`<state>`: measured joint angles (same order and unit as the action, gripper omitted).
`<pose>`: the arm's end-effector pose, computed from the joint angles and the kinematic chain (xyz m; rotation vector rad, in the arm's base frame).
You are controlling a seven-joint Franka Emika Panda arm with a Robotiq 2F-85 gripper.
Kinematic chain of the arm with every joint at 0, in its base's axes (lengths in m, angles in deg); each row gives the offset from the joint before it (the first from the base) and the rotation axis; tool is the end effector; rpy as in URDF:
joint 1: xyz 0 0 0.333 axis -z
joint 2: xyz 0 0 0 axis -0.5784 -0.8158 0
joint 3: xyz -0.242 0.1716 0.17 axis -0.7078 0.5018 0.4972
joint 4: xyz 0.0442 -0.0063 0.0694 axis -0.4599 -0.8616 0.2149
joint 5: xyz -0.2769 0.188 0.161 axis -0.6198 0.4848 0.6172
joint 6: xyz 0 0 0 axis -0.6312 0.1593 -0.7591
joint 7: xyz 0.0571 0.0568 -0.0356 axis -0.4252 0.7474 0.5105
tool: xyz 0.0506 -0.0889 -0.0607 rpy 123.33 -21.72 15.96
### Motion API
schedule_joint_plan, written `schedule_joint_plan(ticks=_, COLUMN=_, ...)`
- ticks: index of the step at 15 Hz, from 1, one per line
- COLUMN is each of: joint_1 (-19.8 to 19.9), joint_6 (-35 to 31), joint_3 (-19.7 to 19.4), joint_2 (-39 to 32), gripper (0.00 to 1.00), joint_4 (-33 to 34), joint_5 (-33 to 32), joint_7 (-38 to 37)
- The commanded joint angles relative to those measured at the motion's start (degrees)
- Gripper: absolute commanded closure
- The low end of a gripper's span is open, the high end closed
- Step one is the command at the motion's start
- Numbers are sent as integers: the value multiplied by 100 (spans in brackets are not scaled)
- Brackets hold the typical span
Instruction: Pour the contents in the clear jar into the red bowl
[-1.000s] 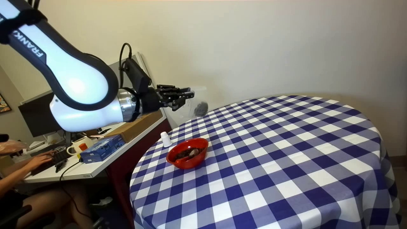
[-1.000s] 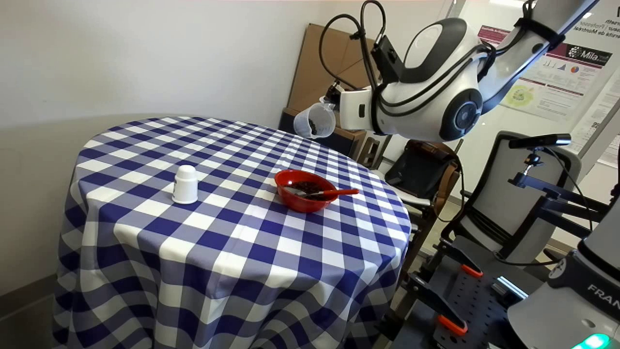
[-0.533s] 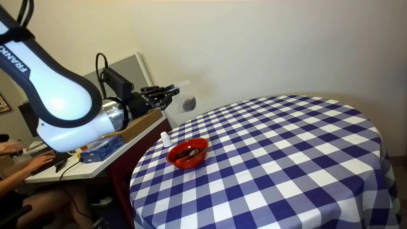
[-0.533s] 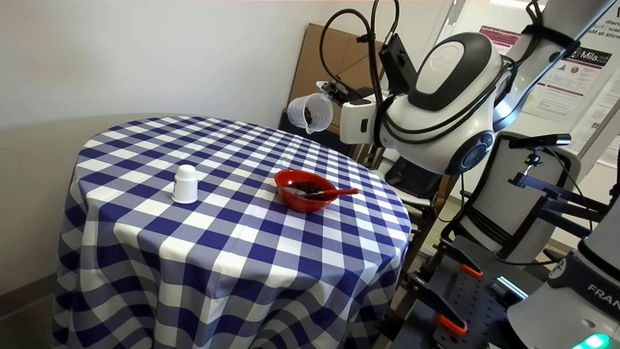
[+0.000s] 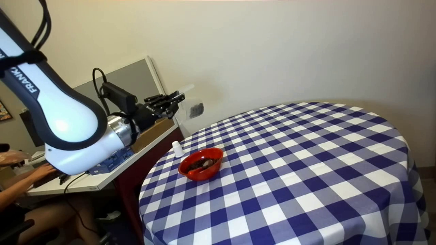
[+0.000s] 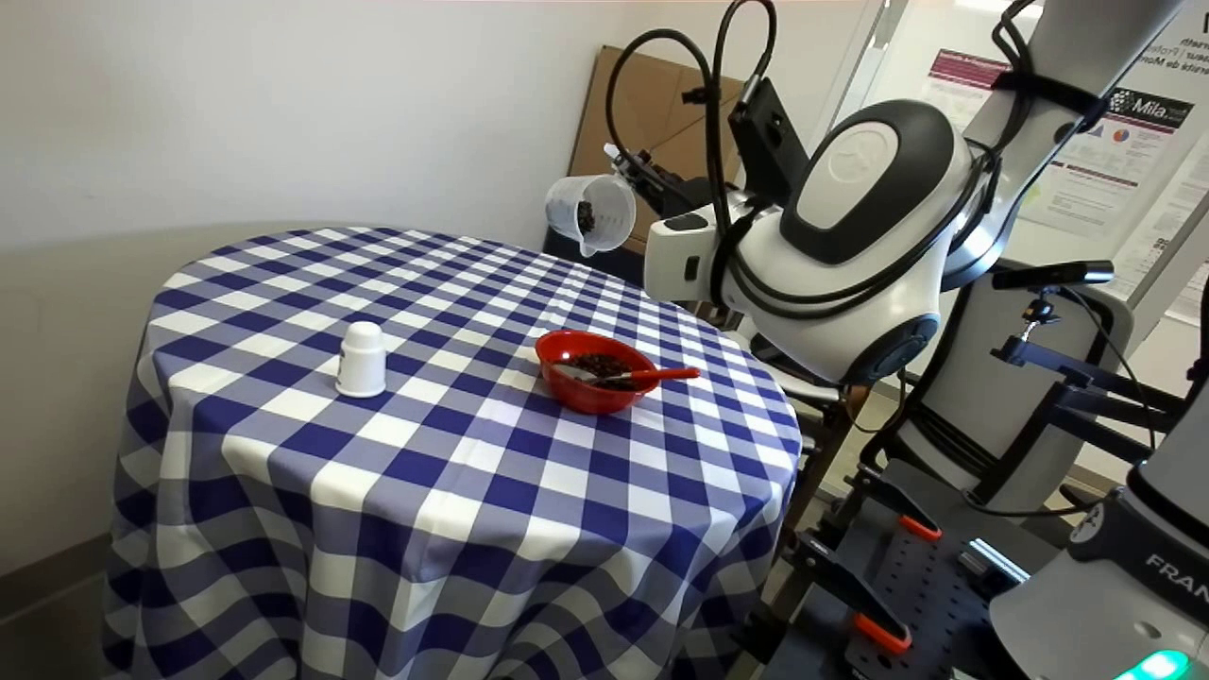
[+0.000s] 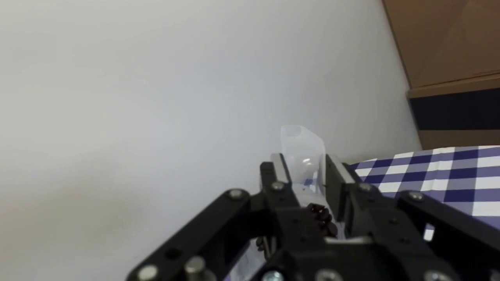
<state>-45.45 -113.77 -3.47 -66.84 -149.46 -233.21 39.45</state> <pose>0.4060 0.0855 0.2663 0.4918 1.3506 0.1206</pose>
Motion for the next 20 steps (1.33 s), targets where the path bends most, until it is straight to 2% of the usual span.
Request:
schedule_joint_plan(ticks=1, joint_1=65, joint_6=457, joint_3=-73, joint_2=-247, gripper=88, joint_4=2, joint_5=4, joint_7=-58)
schedule_joint_plan(ticks=3, joint_1=115, joint_6=594, joint_3=-115, joint_2=-344, gripper=88, joint_4=2, joint_5=6, joint_7=-83)
schedule_joint_plan(ticks=4, joint_1=-114, joint_6=625, joint_3=-374, joint_2=-382, gripper=88, joint_4=1, joint_5=6, joint_7=-123)
schedule_joint_plan(ticks=7, joint_1=-347, joint_6=853, joint_3=-662, joint_2=-547, gripper=88, joint_4=2, joint_5=6, joint_7=-189)
schedule_joint_plan(ticks=10, joint_1=-778, joint_6=1270, joint_3=-1049, joint_2=-784, gripper=88, joint_4=2, joint_5=6, joint_7=-346)
schedule_joint_plan(ticks=16, joint_1=-1747, joint_6=2083, joint_3=-2153, joint_2=-1383, gripper=88, joint_4=0, joint_5=6, joint_7=-939)
schedule_joint_plan(ticks=20, joint_1=-2279, joint_6=2334, joint_3=-2941, joint_2=-1776, gripper=88, joint_4=14, joint_5=6, joint_7=-1451)
